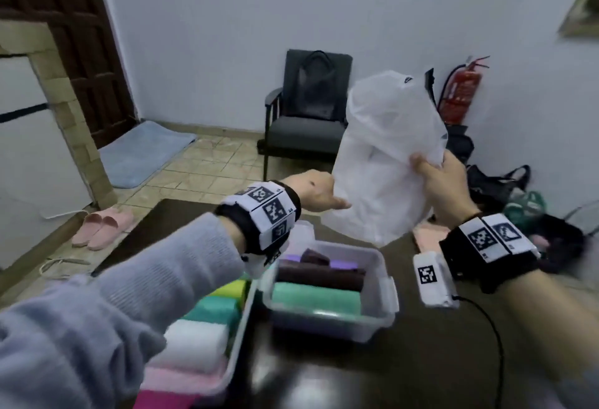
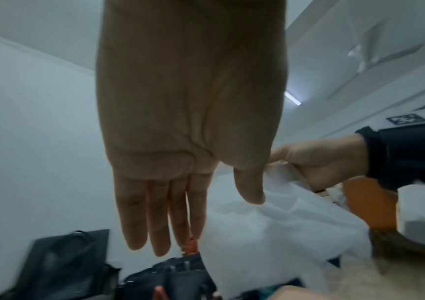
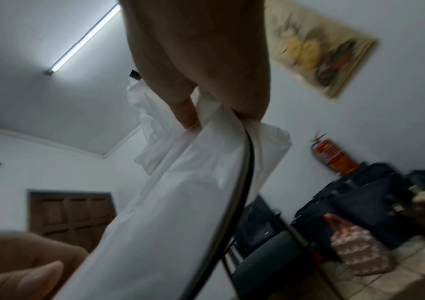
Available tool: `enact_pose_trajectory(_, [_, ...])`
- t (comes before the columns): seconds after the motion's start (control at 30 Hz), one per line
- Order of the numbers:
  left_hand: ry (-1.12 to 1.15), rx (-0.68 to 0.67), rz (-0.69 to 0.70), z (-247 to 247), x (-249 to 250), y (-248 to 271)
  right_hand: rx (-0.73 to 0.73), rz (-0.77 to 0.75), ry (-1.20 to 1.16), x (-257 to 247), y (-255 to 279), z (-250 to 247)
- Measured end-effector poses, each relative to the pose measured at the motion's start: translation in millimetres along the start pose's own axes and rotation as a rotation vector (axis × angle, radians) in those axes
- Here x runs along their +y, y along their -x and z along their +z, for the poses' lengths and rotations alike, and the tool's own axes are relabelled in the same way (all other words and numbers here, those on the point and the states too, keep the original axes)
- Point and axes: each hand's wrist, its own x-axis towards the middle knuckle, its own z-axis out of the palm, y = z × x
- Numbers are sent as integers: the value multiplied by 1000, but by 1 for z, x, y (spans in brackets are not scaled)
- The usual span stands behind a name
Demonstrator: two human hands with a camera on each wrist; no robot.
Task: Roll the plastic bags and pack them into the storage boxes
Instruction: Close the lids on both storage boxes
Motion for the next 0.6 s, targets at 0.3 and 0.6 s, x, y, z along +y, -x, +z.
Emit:
enact_pose_trajectory(0.3, [213,-221,398,211,206,-10,637,152,253,88,157,-271])
enact_pose_trajectory(0.6, [-64,-182,404,370,254,15,1214,423,541,200,360,-335])
